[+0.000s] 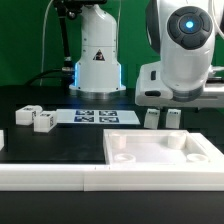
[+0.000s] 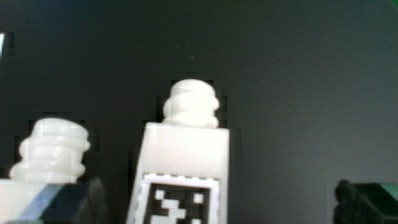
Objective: Assemble one leg
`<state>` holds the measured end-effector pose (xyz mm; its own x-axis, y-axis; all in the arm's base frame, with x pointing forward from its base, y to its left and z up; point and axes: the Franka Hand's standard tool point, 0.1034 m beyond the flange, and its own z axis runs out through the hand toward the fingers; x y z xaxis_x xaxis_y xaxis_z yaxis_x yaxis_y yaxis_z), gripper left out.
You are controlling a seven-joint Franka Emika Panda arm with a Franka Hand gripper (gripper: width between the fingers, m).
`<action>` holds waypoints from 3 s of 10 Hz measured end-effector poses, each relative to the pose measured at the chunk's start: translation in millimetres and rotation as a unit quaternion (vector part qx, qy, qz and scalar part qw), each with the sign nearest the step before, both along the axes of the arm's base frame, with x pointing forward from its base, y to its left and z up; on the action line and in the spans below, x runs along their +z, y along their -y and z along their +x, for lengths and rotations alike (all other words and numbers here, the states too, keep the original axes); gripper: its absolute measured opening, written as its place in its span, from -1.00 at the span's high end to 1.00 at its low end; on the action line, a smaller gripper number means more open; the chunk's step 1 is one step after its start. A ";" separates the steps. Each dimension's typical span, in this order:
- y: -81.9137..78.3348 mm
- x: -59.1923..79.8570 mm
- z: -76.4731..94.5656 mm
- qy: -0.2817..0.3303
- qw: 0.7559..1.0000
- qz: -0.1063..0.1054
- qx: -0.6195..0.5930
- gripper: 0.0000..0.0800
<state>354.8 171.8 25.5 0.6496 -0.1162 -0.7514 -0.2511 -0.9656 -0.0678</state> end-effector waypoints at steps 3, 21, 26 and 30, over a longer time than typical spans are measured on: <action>0.6 -7.6 0.2 0.005 1.000 -0.002 -0.003 -0.62; 36.3 19.0 24.6 0.032 0.999 -0.015 -0.035 0.28; 46.4 60.2 40.6 0.051 0.998 -0.013 -0.046 0.27; 59.4 51.7 62.7 0.177 0.983 -0.039 -0.023 0.27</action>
Offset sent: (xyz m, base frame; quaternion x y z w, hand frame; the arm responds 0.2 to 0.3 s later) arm -0.0004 0.0046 -0.0194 0.0074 0.0242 0.0160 0.9996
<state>417.5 112.4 77.2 0.8613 -0.2003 -0.4670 -0.2691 -0.9594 -0.0849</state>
